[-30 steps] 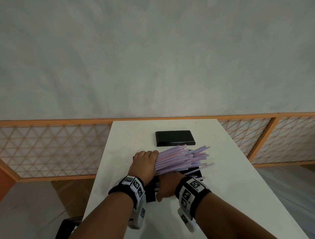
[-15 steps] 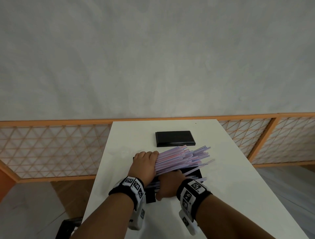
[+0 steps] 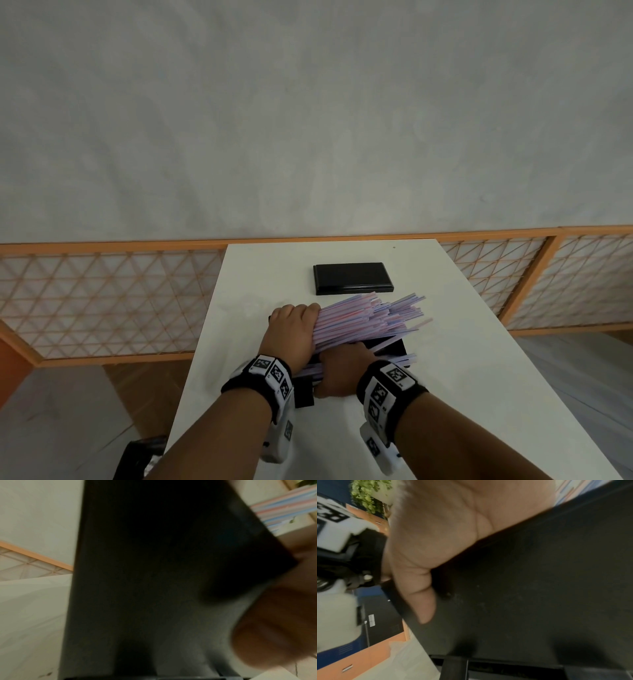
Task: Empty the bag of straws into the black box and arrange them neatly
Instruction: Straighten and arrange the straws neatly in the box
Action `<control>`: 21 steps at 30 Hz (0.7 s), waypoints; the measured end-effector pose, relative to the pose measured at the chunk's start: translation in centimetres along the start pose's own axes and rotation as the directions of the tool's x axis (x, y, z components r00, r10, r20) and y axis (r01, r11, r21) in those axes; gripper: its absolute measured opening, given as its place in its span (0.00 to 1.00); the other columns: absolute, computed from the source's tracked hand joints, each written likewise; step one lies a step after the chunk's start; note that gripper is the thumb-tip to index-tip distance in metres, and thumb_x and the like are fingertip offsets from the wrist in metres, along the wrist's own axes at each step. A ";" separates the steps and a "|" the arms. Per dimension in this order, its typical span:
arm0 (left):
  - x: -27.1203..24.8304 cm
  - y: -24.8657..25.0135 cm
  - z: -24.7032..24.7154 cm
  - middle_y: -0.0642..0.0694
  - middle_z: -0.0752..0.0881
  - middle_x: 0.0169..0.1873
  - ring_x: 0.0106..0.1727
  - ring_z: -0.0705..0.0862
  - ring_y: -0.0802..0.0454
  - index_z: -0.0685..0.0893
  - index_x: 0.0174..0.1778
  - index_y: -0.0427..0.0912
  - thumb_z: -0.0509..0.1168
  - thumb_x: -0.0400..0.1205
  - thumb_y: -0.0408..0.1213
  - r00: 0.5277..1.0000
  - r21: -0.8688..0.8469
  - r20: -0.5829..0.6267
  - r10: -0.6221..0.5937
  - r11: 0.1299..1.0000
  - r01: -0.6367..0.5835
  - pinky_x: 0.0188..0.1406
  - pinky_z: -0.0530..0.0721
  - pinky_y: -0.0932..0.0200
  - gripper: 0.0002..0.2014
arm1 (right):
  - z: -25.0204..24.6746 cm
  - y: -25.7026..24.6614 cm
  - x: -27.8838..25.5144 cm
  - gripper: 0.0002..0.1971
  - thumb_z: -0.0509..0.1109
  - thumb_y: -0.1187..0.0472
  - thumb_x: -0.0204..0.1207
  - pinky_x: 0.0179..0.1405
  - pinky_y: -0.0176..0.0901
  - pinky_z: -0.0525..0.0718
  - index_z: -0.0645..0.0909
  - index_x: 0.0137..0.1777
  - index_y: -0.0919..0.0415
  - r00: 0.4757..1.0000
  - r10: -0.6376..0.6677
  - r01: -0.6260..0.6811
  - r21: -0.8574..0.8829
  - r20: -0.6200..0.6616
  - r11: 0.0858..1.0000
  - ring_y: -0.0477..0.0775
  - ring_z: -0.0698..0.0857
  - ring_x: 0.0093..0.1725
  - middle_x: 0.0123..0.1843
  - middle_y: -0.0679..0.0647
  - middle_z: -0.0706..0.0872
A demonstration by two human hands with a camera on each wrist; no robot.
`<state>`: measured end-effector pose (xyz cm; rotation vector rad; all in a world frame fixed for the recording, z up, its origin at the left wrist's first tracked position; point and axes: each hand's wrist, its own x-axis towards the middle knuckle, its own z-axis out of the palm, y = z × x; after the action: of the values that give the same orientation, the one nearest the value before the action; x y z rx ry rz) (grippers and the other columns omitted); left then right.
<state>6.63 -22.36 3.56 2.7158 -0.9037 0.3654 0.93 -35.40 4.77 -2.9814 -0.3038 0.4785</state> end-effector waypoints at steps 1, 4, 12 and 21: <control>0.0 0.0 -0.1 0.44 0.85 0.41 0.42 0.82 0.41 0.80 0.55 0.42 0.70 0.65 0.38 1.000 0.000 0.004 -0.007 1.000 0.007 0.46 0.78 0.46 0.21 | 0.3 0.0 0.0 0.25 0.70 0.41 0.68 0.54 0.45 0.76 0.81 0.60 0.55 0.998 -0.021 0.020 -0.016 -0.057 1.000 0.58 0.82 0.58 0.58 0.55 0.85; 0.2 0.0 -0.2 0.44 0.85 0.41 0.42 0.82 0.41 0.80 0.55 0.42 0.70 0.65 0.37 1.000 0.008 0.025 -0.012 1.000 0.012 0.46 0.79 0.46 0.21 | 1.3 0.2 0.1 0.25 0.68 0.37 0.68 0.56 0.46 0.79 0.81 0.60 0.51 0.972 -0.072 0.063 -0.045 -0.223 0.997 0.57 0.84 0.56 0.56 0.53 0.87; 0.5 0.0 -0.1 0.42 0.84 0.53 0.54 0.79 0.40 0.76 0.64 0.42 0.63 0.74 0.38 0.998 0.012 0.053 -0.044 0.999 0.043 0.58 0.72 0.47 0.21 | 1.8 1.2 -2.5 0.21 0.63 0.37 0.70 0.48 0.44 0.84 0.86 0.50 0.52 0.853 -0.152 0.153 -0.040 -0.500 0.987 0.53 0.86 0.47 0.45 0.49 0.89; 0.3 -0.1 -0.2 0.45 0.84 0.47 0.48 0.81 0.42 0.78 0.60 0.43 0.69 0.67 0.35 0.999 -0.015 0.027 -0.024 1.000 0.024 0.53 0.76 0.48 0.23 | 2.2 6.5 -5.3 0.29 0.64 0.52 0.81 0.78 0.60 0.56 0.66 0.77 0.67 0.566 0.522 -0.247 0.473 -0.638 0.846 0.68 0.61 0.80 0.79 0.69 0.64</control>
<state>6.83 -22.38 3.84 2.7213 -0.8761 0.3163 -3.54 -42.65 3.36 -2.5767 0.4942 -0.6556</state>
